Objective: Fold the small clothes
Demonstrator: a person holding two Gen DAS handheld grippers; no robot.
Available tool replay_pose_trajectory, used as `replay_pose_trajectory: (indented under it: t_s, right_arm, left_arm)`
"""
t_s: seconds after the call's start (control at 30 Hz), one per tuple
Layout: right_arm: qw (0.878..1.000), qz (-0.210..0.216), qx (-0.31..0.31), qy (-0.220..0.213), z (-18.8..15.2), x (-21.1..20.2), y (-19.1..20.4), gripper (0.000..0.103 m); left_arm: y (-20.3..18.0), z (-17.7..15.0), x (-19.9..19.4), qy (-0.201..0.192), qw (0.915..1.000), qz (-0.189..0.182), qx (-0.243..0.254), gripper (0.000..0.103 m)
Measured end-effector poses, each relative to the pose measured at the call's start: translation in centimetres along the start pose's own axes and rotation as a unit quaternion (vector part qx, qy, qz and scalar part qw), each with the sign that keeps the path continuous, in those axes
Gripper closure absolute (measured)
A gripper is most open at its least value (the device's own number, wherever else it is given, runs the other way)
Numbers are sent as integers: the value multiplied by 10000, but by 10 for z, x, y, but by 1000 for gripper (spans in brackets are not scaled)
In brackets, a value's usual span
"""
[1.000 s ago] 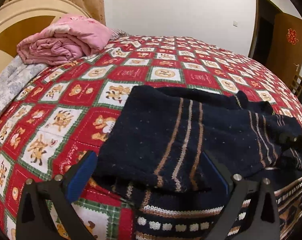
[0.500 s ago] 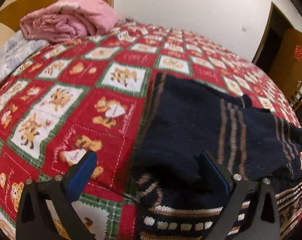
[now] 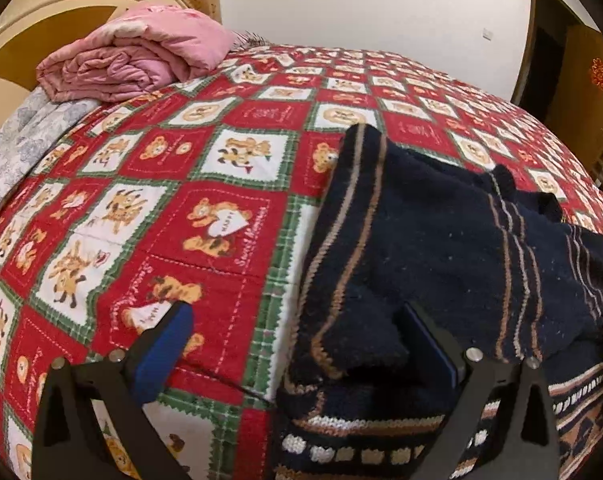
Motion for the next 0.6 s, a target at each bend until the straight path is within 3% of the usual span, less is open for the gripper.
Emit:
replay_pose_trajectory:
  t_s: [0.23,0.37,0.5,0.6]
  right_arm:
    - [9997,-230,-89,-64,-7,8,-9,87]
    - [9991,-337,-273,-28,-7,13,-5,87]
    - [9993,-301,-215,11,-10,18,-9,85]
    - [9990,-305,-315,-61,-15,19,-9,85]
  left_arm:
    - [10,8,-20,-434,9986,248,-152,0]
    - [-4,27,-5,-310,9948,901,365,0]
    - [-12,49,12,-140,9901,1225,677,0]
    - [-20,58,27,-58,9816,1588,1063,0]
Point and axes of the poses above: each gripper's, at about its wrist camera, not at the fingertips, and x roughly the way its jaws point, y to its left, z to its top, the point moved 1 cm from there along x, roughly the way its jaws point, and after that the axes turned 7 degrees about x, right-handed, at the moved point
